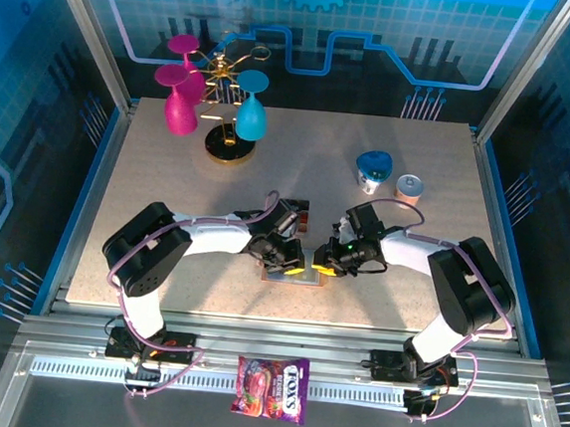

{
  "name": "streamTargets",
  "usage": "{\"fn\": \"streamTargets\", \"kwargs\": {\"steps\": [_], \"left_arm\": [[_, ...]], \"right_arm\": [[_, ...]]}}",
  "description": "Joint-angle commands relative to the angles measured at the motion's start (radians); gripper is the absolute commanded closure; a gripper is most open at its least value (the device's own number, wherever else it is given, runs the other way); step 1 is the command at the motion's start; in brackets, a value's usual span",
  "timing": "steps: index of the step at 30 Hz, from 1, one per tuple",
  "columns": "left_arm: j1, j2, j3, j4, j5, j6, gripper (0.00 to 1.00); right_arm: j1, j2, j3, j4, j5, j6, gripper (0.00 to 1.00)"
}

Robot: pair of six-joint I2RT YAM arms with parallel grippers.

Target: Take the credit cards out of the card holder

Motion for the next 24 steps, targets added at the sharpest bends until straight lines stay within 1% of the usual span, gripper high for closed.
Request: {"fn": "streamTargets", "kwargs": {"steps": [1,3,5,10,18,21,24], "left_arm": [[0.008,-0.025,-0.015,-0.001,-0.014,-0.01,0.88],[0.008,-0.024,-0.016,-0.001,-0.013,-0.011,0.88],[0.007,-0.02,-0.015,0.001,-0.011,-0.011,0.87],[0.007,-0.026,-0.014,0.003,-0.011,-0.012,0.88],[0.009,-0.026,-0.01,-0.021,-0.027,-0.002,0.88],[0.011,-0.02,-0.01,-0.04,-0.038,0.008,0.88],[0.01,-0.016,-0.005,-0.074,-0.062,0.025,0.87]], "right_arm": [[0.015,0.006,0.011,0.011,-0.012,0.009,0.75],[0.015,0.004,0.011,0.011,-0.013,0.01,0.78],[0.015,0.006,0.012,0.013,-0.012,0.011,0.78],[0.017,0.016,0.009,0.019,-0.01,0.012,0.75],[0.022,0.035,0.009,0.03,-0.013,0.013,0.75],[0.022,0.036,0.006,0.03,-0.008,0.014,0.73],[0.023,0.038,0.005,0.028,-0.003,0.012,0.67]]}}
